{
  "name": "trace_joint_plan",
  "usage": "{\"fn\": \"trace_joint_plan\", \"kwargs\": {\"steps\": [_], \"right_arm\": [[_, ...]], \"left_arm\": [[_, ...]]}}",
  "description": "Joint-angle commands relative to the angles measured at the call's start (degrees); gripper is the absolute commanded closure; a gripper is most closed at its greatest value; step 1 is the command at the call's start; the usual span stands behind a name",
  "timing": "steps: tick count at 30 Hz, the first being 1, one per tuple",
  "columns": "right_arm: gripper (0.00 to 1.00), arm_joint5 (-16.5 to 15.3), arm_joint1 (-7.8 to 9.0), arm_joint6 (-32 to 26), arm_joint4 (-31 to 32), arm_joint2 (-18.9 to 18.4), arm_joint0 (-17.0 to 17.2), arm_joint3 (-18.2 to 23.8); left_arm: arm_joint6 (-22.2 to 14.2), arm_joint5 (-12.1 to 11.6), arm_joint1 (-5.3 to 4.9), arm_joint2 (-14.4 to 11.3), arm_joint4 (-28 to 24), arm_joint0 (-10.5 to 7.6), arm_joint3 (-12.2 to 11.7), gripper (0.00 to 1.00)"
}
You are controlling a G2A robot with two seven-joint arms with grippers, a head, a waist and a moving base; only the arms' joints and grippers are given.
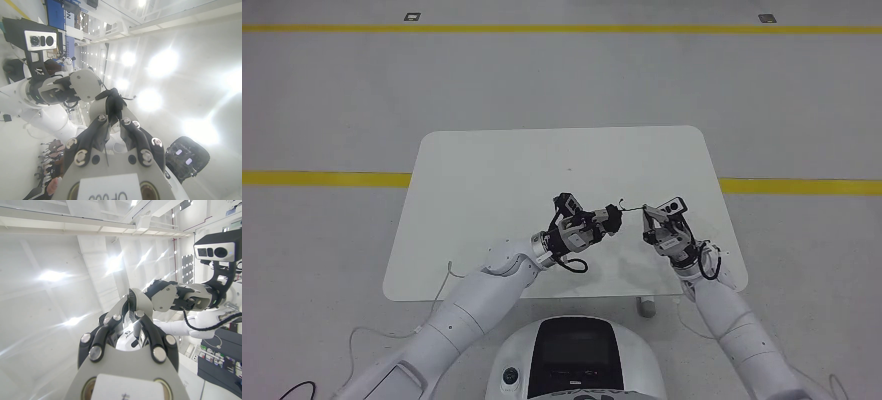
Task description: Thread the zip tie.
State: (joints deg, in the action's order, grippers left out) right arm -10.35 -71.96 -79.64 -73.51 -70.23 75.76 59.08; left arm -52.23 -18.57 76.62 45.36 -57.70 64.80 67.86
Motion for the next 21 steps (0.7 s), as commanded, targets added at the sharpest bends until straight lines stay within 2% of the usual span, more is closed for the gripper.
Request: {"fn": "trace_joint_plan", "kwargs": {"steps": [1, 21], "right_arm": [[1.00, 0.0, 0.02, 0.0, 0.0, -0.1, 0.0, 0.0], [1.00, -0.1, 0.07, 0.0, -0.3, -0.8, 0.2, -0.1]], "left_arm": [[0.0, 0.0, 0.00, 0.0, 0.0, 0.00, 0.0, 1.00], [0.0, 0.0, 0.00, 0.0, 0.0, 0.00, 0.0, 1.00]]}}
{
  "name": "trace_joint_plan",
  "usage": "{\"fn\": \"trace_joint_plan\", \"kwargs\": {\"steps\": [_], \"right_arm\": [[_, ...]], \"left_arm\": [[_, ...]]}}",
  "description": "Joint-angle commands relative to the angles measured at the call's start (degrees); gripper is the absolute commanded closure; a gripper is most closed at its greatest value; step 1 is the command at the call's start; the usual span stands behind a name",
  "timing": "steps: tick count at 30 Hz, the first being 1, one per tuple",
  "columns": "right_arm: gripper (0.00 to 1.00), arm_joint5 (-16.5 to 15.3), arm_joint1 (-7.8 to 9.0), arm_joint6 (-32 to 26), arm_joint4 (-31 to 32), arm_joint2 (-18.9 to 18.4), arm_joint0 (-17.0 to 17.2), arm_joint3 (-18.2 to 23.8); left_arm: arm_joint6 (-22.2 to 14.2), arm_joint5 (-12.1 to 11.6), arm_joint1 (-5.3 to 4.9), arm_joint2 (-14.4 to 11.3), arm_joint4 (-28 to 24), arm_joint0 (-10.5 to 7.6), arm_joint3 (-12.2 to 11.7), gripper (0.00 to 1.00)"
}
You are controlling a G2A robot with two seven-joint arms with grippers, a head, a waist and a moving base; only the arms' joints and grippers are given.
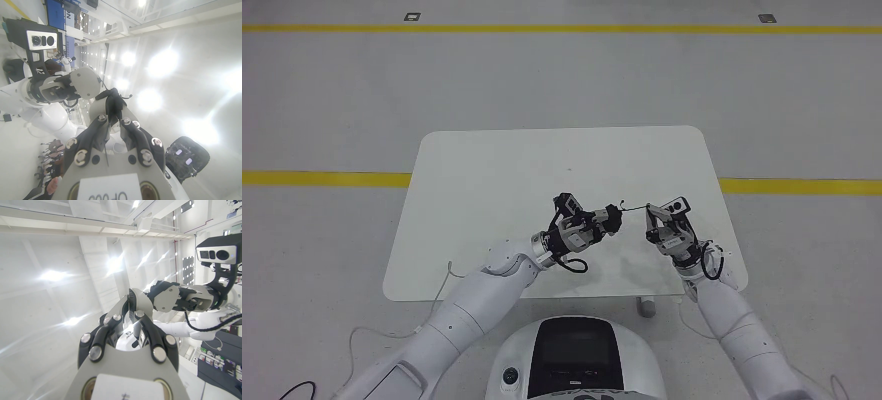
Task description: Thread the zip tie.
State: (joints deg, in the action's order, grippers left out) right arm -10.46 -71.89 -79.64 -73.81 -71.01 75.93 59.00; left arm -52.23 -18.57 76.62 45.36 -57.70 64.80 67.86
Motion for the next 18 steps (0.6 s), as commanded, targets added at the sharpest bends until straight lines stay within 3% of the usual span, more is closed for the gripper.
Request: {"fn": "trace_joint_plan", "kwargs": {"steps": [1, 18], "right_arm": [[1.00, 0.0, 0.00, 0.0, 0.0, 0.0, 0.0, 0.0], [1.00, -0.1, 0.08, 0.0, -0.2, -0.7, 0.3, 0.1]], "left_arm": [[0.0, 0.0, 0.00, 0.0, 0.0, 0.00, 0.0, 1.00], [0.0, 0.0, 0.00, 0.0, 0.0, 0.00, 0.0, 1.00]]}}
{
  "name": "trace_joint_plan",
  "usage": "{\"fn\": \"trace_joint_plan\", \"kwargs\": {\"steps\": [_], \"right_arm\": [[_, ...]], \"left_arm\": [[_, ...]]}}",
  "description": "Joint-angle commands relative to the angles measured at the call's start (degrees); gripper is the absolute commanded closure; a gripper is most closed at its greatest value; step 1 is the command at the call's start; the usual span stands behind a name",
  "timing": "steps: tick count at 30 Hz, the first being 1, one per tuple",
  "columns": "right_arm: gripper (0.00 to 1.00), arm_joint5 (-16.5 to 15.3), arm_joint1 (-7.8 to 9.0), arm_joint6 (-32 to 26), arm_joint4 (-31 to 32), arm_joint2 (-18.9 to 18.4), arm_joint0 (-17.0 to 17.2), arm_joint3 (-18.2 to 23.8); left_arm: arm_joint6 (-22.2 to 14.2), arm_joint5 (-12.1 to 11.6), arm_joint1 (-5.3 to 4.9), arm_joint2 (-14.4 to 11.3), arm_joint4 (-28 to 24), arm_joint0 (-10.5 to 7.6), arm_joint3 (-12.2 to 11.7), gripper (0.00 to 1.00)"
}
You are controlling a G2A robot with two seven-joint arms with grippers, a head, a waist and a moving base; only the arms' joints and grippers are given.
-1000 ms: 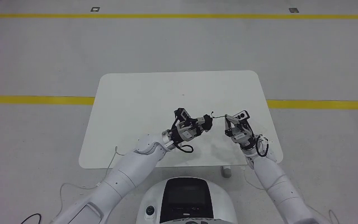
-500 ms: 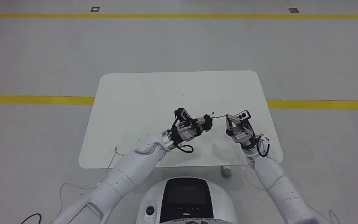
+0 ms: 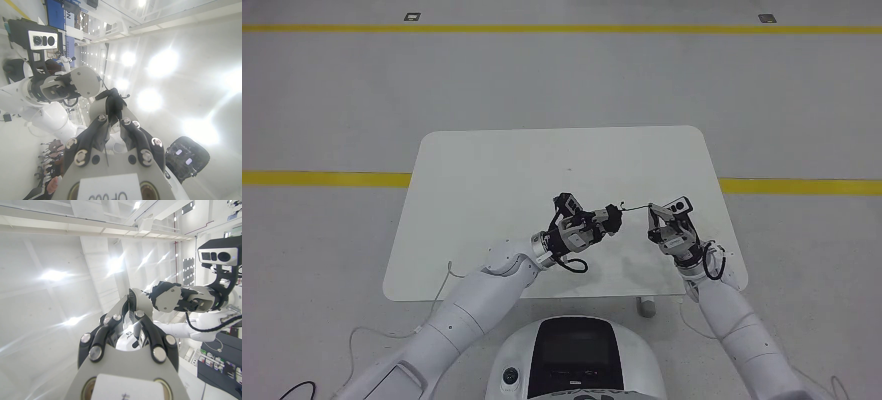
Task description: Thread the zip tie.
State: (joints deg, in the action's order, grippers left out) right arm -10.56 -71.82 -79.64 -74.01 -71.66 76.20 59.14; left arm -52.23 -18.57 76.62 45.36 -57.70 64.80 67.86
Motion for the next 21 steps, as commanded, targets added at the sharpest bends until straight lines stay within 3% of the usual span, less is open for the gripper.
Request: {"fn": "trace_joint_plan", "kwargs": {"steps": [1, 21], "right_arm": [[1.00, 0.0, 0.01, 0.0, 0.0, -0.1, 0.0, 0.0], [1.00, -0.1, 0.24, 0.0, 0.0, -1.2, 0.3, 0.5]], "left_arm": [[0.0, 0.0, 0.00, 0.0, 0.0, 0.00, 0.0, 1.00], [0.0, 0.0, 0.00, 0.0, 0.0, 0.00, 0.0, 1.00]]}}
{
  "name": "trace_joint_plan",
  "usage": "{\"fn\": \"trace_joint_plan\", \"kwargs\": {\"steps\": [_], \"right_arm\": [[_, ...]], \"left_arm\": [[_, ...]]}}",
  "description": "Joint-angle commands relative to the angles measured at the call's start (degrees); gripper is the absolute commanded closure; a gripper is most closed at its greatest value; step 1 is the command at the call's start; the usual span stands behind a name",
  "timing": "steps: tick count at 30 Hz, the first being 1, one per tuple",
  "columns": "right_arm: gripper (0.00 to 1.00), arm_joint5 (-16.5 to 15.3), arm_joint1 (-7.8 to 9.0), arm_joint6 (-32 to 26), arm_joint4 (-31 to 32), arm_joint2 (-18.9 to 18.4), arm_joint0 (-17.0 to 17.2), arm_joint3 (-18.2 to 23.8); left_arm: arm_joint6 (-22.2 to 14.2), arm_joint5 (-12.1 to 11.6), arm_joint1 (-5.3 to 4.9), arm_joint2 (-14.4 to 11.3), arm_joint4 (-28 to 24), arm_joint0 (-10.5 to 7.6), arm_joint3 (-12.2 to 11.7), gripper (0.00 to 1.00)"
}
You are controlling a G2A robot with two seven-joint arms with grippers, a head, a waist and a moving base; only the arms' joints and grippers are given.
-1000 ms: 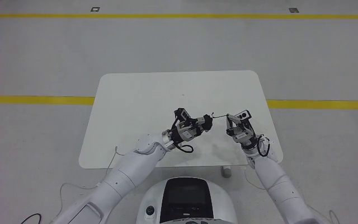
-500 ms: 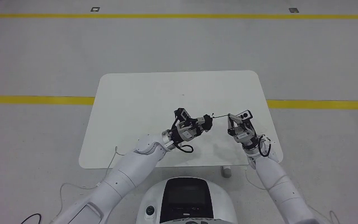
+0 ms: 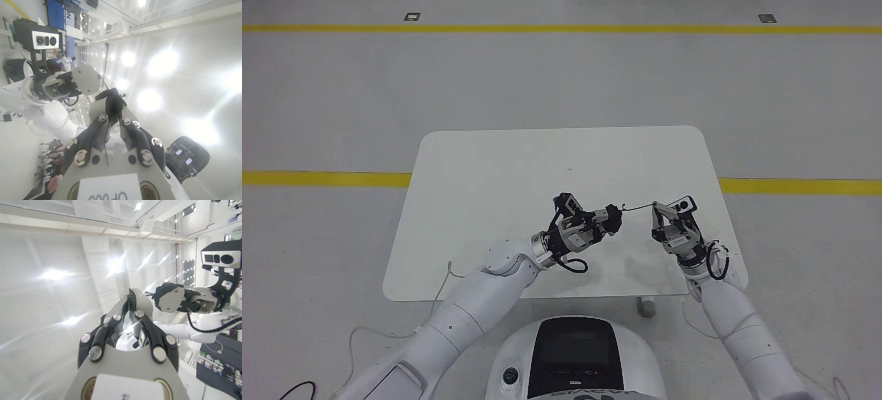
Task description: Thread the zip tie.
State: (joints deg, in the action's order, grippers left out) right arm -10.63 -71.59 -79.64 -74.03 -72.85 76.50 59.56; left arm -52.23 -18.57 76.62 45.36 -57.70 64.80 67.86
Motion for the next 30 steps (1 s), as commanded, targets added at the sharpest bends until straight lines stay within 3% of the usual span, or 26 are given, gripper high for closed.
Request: {"fn": "trace_joint_plan", "kwargs": {"steps": [1, 30], "right_arm": [[1.00, -0.1, 0.02, 0.0, 0.1, -0.1, 0.0, 0.1], [1.00, -0.4, 0.20, 0.0, 0.2, -1.4, 0.1, -0.1]], "left_arm": [[0.0, 0.0, 0.00, 0.0, 0.0, 0.00, 0.0, 1.00], [0.0, 0.0, 0.00, 0.0, 0.0, 0.00, 0.0, 1.00]]}}
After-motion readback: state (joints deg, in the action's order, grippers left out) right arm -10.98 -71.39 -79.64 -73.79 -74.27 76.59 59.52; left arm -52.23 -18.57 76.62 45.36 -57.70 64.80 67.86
